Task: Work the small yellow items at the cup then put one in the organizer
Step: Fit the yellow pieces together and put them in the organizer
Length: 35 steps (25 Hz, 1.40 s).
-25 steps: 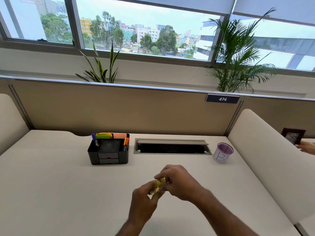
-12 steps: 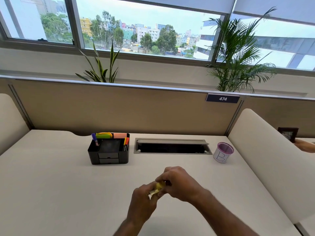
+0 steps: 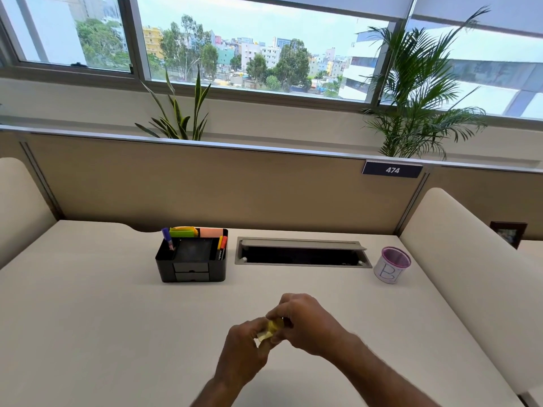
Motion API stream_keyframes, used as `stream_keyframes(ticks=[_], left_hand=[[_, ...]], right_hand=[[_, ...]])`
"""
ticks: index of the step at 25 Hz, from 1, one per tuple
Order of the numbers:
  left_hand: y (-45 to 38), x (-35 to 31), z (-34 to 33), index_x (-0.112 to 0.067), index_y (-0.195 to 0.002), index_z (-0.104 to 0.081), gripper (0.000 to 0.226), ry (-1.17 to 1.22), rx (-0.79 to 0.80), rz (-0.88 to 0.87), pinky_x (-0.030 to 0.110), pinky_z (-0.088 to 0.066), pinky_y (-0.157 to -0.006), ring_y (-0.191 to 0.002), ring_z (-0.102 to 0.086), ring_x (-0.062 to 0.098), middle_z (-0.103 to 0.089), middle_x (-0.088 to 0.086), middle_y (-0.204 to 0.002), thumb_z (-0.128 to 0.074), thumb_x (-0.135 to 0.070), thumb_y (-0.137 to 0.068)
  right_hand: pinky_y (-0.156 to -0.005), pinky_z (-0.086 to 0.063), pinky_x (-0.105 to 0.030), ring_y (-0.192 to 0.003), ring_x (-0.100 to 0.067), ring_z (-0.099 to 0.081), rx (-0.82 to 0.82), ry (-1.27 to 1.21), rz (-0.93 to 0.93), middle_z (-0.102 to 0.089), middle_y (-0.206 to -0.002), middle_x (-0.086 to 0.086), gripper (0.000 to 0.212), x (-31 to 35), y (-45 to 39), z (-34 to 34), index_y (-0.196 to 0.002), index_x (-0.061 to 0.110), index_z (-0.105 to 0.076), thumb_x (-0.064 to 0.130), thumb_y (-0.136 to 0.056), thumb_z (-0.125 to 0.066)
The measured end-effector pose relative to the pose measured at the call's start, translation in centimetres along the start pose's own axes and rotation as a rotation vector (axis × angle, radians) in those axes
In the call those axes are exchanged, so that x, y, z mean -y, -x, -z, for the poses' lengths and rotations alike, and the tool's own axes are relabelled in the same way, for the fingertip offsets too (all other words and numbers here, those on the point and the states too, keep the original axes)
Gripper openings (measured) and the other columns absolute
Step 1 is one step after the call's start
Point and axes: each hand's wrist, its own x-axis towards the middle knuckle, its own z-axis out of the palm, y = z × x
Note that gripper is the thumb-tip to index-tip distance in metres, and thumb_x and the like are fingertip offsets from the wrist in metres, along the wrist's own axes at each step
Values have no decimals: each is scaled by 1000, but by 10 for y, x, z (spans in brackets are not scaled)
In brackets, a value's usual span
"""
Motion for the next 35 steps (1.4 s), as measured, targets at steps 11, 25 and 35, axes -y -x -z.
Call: stream_keyframes(ticks=[11, 25, 35], left_hand=[[-5, 80, 42, -25, -124, -63, 65, -554, -71, 208, 31, -55, -84, -99, -67, 17, -74, -2, -114, -70, -64, -73], [3, 184, 85, -17, -136, -52, 92, -740, 314, 365, 46, 3, -113, -135, -36, 25, -53, 9, -144, -32, -86, -78], [1, 194, 85, -23, -145, -42, 91, -739, 257, 293, 57, -16, -108, -140, -26, 24, -42, 8, -153, -36, -85, -79]], right_hand=[[-83, -55, -22, -93, -12, -60, -115, -126, -107, -68, -113, 0, 37, 11, -85, -18, -120, 18, -68, 14, -83, -74], [-76, -58, -41, -85, -23, -64, -152, -112, -7, -71, -95, -5, 24, 69, -279, -43, -103, 15, -71, 27, -82, -72], [-66, -52, -35, -79, -27, -63, 25, 0, -53, -68, -82, -8, 23, 83, -341, -101, -83, 11, -67, 34, -84, -72]])
